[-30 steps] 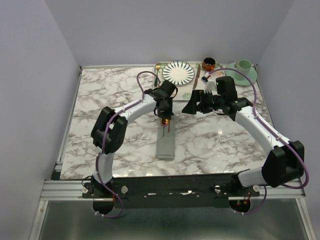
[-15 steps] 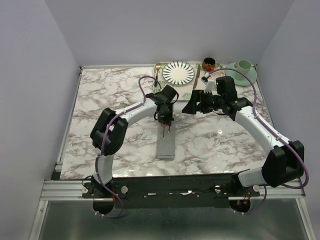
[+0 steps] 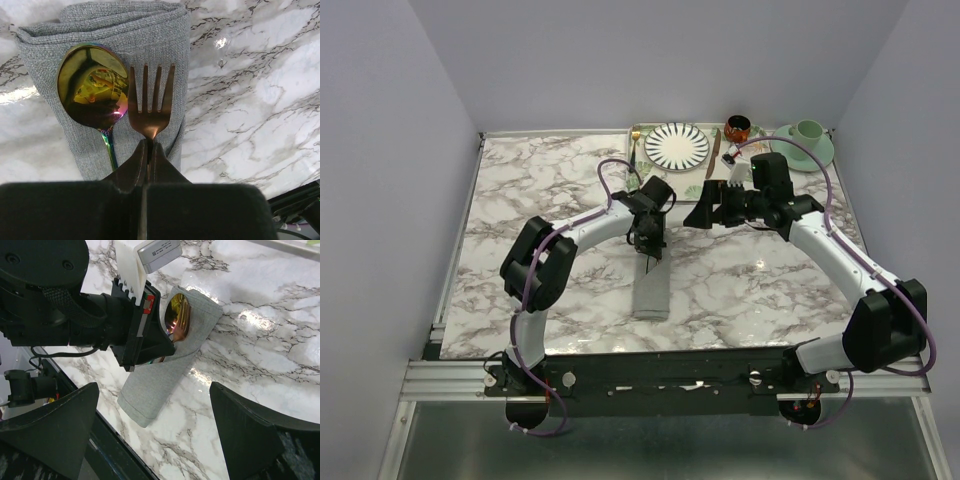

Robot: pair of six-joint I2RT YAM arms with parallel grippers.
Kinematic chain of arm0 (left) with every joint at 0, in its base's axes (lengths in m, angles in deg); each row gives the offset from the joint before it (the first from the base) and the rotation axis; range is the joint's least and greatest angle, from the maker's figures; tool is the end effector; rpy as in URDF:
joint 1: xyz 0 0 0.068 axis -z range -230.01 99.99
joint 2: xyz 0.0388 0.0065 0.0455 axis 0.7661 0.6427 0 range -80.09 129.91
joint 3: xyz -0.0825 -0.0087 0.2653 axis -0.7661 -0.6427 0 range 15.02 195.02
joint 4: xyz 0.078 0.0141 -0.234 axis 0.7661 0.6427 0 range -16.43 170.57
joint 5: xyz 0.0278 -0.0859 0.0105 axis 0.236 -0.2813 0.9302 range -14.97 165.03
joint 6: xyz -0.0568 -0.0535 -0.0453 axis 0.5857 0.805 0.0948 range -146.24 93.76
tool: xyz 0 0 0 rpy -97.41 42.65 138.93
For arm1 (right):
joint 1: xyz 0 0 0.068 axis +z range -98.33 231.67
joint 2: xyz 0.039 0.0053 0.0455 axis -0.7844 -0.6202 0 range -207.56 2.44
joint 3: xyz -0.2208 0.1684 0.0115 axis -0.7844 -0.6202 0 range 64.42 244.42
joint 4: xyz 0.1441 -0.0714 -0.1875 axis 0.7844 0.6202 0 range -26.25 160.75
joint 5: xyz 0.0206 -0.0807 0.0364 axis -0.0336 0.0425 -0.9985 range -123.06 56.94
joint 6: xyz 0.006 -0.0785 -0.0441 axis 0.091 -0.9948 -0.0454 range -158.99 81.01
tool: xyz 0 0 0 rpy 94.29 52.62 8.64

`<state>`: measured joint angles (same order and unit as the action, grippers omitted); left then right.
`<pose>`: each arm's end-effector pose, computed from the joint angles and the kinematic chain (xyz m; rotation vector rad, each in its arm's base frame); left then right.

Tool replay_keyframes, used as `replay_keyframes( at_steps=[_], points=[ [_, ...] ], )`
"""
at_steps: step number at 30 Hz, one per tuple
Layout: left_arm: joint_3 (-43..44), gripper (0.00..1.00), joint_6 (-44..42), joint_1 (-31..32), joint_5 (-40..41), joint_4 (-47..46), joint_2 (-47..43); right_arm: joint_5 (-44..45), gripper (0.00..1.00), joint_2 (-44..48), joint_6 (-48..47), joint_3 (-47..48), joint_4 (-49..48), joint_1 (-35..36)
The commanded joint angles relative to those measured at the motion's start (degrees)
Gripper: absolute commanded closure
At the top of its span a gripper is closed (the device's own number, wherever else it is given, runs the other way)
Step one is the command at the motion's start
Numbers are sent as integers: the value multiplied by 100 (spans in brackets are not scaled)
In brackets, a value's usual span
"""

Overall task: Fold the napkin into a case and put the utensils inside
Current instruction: Insert the fork into the folded napkin.

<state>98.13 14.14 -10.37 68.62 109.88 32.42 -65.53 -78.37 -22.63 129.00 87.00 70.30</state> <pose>0.3145 -0.2723 0.1614 0.0158 2.8430 -0.5151 0.2930 0.1445 0.2825 -0.3595 2.2815 0.9600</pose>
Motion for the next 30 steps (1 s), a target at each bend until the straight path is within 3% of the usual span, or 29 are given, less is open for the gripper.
replay_keyframes(
  at_steps=[1, 5, 18, 21, 25, 30],
  points=[
    [-67, 100, 22, 88, -167, -19, -168, -102, 0, -75, -80, 178, 66, -35],
    [-67, 100, 14, 88, -158, 16, -115, -119, 0, -83, -72, 178, 66, -44],
    [223, 68, -109, 70, -18, 156, -150, -128, 0, -119, -89, 222, 84, -44],
    [346, 65, -171, 62, 70, 235, -255, -128, 0, -119, -107, 283, 119, -44],
    [495, 62, -364, -17, 237, 236, -554, 12, 0, -110, -308, 607, 373, -61],
    [891, 49, -1312, -237, 754, -80, -1317, 310, 0, -101, -862, 1083, 900, -237]
  ],
)
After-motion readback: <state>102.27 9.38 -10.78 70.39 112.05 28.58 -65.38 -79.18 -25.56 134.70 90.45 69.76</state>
